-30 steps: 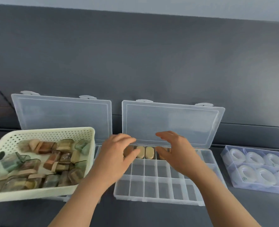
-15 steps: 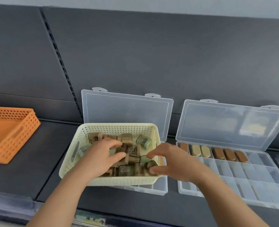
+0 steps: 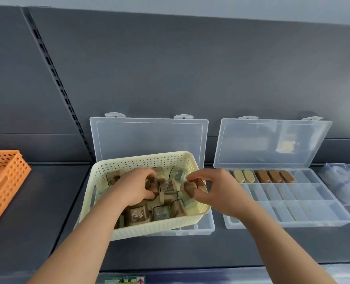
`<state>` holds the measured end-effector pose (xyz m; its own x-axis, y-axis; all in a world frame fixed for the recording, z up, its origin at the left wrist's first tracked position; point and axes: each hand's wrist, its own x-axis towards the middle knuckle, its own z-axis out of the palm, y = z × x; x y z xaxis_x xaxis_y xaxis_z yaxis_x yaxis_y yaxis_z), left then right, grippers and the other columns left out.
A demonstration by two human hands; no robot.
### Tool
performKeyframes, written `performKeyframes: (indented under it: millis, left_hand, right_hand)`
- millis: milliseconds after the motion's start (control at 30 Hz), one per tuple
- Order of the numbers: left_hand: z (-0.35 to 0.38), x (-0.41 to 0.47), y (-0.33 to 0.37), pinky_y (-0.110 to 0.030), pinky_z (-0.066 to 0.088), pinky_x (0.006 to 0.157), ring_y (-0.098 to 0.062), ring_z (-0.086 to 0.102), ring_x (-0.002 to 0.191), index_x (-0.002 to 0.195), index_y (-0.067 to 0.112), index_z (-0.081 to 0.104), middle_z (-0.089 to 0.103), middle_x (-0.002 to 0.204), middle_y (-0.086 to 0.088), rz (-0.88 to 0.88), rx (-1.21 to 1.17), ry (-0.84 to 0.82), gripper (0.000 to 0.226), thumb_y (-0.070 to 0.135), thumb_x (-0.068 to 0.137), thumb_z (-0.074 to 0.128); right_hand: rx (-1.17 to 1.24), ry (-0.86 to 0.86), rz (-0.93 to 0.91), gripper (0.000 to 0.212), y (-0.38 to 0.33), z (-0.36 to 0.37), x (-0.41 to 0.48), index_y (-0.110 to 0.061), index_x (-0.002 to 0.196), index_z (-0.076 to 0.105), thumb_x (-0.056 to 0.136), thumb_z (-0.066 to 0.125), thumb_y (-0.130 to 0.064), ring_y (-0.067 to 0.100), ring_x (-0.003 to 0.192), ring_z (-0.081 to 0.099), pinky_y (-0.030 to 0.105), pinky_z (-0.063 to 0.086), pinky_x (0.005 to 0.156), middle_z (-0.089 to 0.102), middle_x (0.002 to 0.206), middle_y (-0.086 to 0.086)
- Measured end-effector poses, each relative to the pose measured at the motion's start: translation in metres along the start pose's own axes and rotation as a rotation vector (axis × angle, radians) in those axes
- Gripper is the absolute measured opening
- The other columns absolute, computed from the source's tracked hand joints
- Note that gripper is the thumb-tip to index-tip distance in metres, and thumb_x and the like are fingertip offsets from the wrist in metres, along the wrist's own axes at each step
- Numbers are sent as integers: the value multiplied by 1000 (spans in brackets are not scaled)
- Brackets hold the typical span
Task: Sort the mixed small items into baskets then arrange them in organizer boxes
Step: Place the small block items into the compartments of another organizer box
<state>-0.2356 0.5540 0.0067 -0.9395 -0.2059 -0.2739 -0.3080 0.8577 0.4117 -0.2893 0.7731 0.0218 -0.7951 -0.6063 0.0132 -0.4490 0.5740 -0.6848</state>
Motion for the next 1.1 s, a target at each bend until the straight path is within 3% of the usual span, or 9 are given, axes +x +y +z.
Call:
performKeyframes:
  millis: [67, 233, 400, 500, 633, 800, 933, 1033, 1100]
  left_hand:
    - [-1, -3, -3, -27, 44, 89, -12, 52, 109, 128, 31, 49, 52, 130, 8, -7, -35, 30, 53, 27, 80, 72]
    - [-6, -15, 12, -33, 43, 99, -10, 50, 118, 130, 35, 42, 48, 132, 14, 92, -224, 225, 45, 37, 89, 60]
    - [0, -17, 67, -42, 57, 83, -21, 70, 92, 119, 33, 55, 59, 118, -7, 162, -961, 96, 25, 21, 99, 45]
    - [16, -7, 105, -44, 54, 89, -29, 71, 89, 118, 22, 58, 59, 112, -15, 152, -1156, 39, 26, 9, 97, 49]
    - [44, 9, 163, -35, 55, 88, -25, 72, 85, 121, 23, 54, 61, 107, -13, 170, -1051, 23, 41, 4, 86, 65]
    - [83, 37, 244, -41, 49, 96, -21, 72, 85, 119, 30, 54, 67, 101, -3, 177, -1005, -43, 45, 15, 81, 74]
    - [116, 64, 300, -39, 56, 86, -27, 72, 85, 118, 23, 58, 66, 101, -5, 190, -1079, -77, 48, 9, 76, 78]
    - [146, 91, 330, -35, 57, 81, -15, 67, 89, 112, 41, 52, 60, 110, 6, 250, -789, 40, 47, 31, 74, 79]
    - [162, 106, 345, -33, 54, 79, -8, 63, 87, 106, 38, 47, 60, 104, 13, 272, -576, 110, 48, 38, 72, 80]
  right_hand:
    - [176, 54, 51, 30, 2, -6, -2, -30, 108, 69, 79, 66, -29, 0, 89, 66, 19, 54, 82, 69, 96, -19]
    - [607, 155, 217, 35, 14, -16, -5, -23, 117, 63, 88, 59, -3, 16, 94, 68, 31, 57, 84, 69, 104, 1]
    - [888, 145, 320, 36, 34, -38, -11, -24, 127, 56, 97, 46, -7, 20, 107, 64, 29, 51, 94, 64, 114, 7]
    - [921, 188, 334, 31, 61, -58, -15, -22, 124, 59, 98, 45, -10, 21, 106, 64, 33, 48, 99, 67, 113, 7]
    - [901, 289, 393, 20, 108, -96, -28, -13, 111, 60, 93, 54, -7, 23, 93, 68, 35, 52, 92, 70, 101, 12]
    - [719, 439, 456, 17, 185, -155, -50, -14, 102, 64, 85, 67, -15, 22, 88, 67, 35, 53, 87, 72, 93, 6]
    - [646, 502, 472, 23, 238, -191, -61, -16, 109, 61, 86, 66, -14, 24, 85, 67, 37, 58, 81, 70, 92, 6]
    - [547, 494, 473, 29, 269, -211, -65, -29, 106, 62, 85, 62, -9, 30, 85, 68, 43, 57, 85, 71, 86, 6]
    - [530, 488, 490, 38, 287, -221, -66, -25, 114, 62, 84, 58, -3, 28, 83, 67, 39, 57, 85, 69, 85, 6]
